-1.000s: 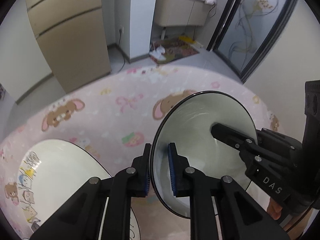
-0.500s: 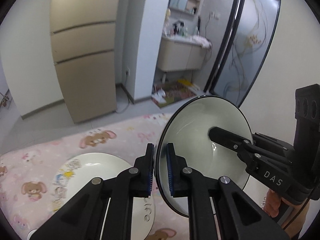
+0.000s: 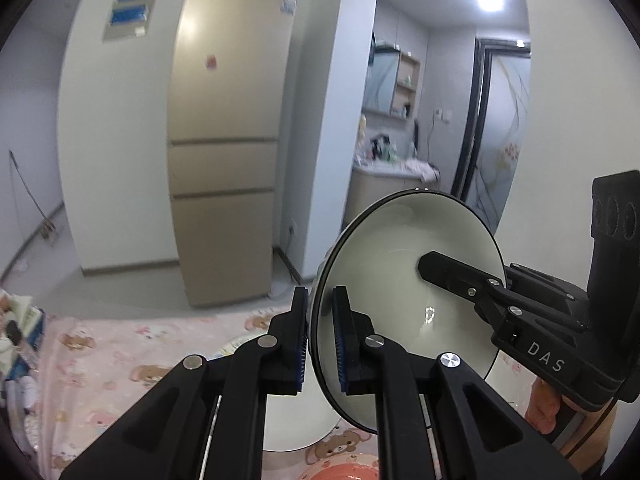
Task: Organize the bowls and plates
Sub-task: 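Carry the white bowl with the left tool toward the pink bowl stack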
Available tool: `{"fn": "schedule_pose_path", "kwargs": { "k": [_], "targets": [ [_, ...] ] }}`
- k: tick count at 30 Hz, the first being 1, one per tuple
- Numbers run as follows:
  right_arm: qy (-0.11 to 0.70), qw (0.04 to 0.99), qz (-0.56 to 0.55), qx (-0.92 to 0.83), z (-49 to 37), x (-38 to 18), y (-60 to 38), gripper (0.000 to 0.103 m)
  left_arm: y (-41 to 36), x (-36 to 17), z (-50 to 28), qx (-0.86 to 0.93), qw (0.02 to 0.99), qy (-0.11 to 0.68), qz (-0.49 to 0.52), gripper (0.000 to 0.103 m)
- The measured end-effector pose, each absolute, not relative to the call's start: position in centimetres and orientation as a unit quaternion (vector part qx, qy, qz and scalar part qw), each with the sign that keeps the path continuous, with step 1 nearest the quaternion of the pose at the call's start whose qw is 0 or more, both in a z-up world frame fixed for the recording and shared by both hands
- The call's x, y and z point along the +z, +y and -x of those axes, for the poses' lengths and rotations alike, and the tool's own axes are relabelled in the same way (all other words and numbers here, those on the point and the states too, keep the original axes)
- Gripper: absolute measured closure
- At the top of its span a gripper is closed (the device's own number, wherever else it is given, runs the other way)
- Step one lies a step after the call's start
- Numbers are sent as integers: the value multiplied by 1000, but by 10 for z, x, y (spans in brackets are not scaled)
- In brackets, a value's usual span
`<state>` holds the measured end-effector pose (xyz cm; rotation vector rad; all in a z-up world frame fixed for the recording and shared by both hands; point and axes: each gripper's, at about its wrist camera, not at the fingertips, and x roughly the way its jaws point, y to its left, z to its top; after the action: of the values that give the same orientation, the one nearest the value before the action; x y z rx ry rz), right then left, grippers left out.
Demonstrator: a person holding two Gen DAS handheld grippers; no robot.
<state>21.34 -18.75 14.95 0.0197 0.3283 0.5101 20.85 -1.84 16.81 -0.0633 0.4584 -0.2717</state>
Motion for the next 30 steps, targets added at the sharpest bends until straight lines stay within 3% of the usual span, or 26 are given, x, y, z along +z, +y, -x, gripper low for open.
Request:
{"fn": "schedule_pose_path", "kwargs": {
  "k": [10, 30],
  "targets": [
    [145, 953, 0, 267, -165, 137, -182, 91, -20, 156, -147, -108, 970, 218, 27, 90],
    [256, 922, 31, 290, -148, 48, -167, 91, -12, 53, -115, -92, 950, 296, 26, 90]
  ]
}}
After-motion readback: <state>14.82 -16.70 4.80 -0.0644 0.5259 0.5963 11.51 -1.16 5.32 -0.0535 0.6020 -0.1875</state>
